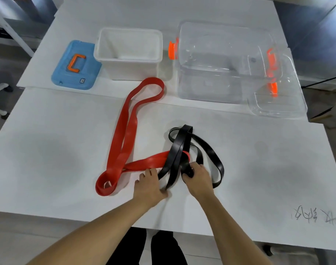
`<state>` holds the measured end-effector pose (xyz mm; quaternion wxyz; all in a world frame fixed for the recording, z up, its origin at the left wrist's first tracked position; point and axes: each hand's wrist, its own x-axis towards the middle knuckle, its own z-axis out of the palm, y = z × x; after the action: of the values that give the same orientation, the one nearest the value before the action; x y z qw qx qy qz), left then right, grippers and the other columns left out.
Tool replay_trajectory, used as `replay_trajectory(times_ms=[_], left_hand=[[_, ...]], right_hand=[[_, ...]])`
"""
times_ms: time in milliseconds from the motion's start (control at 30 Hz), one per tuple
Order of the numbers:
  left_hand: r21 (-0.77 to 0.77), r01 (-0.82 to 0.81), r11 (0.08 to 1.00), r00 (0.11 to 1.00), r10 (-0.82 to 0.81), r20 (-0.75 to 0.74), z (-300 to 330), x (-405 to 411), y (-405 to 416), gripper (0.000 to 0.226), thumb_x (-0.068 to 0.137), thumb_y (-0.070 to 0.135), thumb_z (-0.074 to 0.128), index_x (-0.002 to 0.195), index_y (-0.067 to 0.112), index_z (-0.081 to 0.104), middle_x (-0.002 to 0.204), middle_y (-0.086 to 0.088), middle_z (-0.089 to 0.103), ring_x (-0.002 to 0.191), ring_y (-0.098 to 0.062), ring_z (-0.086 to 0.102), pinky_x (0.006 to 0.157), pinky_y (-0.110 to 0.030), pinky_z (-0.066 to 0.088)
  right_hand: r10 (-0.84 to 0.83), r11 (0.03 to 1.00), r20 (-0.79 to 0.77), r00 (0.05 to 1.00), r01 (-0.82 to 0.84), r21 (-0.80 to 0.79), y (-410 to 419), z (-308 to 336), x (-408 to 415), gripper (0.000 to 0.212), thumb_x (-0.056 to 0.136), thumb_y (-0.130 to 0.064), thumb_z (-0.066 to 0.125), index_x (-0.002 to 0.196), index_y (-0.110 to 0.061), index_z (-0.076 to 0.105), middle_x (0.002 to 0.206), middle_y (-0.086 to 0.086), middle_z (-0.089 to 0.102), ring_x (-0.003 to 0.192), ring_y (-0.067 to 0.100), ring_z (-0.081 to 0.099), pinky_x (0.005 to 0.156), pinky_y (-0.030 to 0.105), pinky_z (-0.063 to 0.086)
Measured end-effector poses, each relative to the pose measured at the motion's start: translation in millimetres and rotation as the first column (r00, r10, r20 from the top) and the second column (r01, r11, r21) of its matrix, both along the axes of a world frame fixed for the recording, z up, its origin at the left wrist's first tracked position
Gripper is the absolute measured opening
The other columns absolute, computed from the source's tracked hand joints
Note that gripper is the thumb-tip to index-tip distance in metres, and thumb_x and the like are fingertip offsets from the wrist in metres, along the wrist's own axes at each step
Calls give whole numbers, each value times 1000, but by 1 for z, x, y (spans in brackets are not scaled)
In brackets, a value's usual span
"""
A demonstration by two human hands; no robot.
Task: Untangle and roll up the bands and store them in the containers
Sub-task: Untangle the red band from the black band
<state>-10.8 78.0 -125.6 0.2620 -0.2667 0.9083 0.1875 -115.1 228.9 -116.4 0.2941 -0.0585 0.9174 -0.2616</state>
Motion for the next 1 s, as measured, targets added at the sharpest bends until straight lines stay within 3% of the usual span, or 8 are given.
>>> replay_trajectory(times_ms=[133,267,367,433,567,700,900,1000], left_hand=[[120,-73,990,986,90,-144,8,1,-13,22,97,22,56,117,13,55,109,-4,63,93,-22,62,74,-33,54],[417,-311,854,866,436,-246,41,-6,-47,11,93,22,58,98,13,61,79,-1,63,72,-23,62,60,-31,44],[709,-434,556,642,743,-190,73,-30,-70,21,83,25,58,88,8,69,80,-7,69,77,-23,61,70,-34,46],[844,-427,326,532,845,-57,96,-52,-82,19,89,18,56,91,10,74,81,-5,76,84,-26,64,74,-35,50],[961,-276,-19,560,810,176,126,-87,-97,47,99,40,40,133,16,62,123,-12,74,111,-36,66,97,-48,52],[940,-177,-290,539,770,340,124,-101,-99,56,92,42,37,136,15,59,144,-11,61,129,-44,55,110,-55,44],[944,-267,-195,439,847,299,108,-116,-78,31,98,4,44,121,10,63,138,-2,67,121,-30,64,96,-39,54],[909,-410,-80,392,884,255,99,-119,-69,32,101,43,56,121,19,65,118,2,78,107,-22,71,88,-30,55]], right_hand=[[8,996,-43,999,-5,85,7,0,1,12,89,-36,67,91,-24,65,77,-3,68,72,19,66,70,39,59],[-109,994,-165,980,111,7,14,0,10,34,92,-51,65,116,-27,64,110,-3,55,96,18,51,99,41,47],[-343,924,-88,935,319,-210,18,7,15,39,100,-50,51,133,-29,53,131,-3,51,113,21,57,97,45,54],[-399,888,24,917,393,-238,21,12,12,29,106,-27,42,133,-23,53,114,-3,60,98,20,63,79,41,57],[-279,948,106,954,291,-125,29,14,9,30,104,-16,40,125,-20,61,98,-11,62,81,5,61,65,28,51],[-43,998,76,996,38,58,32,4,16,20,89,-51,52,99,-35,62,96,-11,68,95,17,65,101,43,49],[-40,998,-147,988,45,32,33,-7,27,55,81,-41,80,125,-21,53,125,1,56,116,25,56,98,41,49],[-62,998,-121,991,63,5,36,-11,27,70,75,-44,84,131,-19,51,134,2,51,124,27,54,94,42,54]])
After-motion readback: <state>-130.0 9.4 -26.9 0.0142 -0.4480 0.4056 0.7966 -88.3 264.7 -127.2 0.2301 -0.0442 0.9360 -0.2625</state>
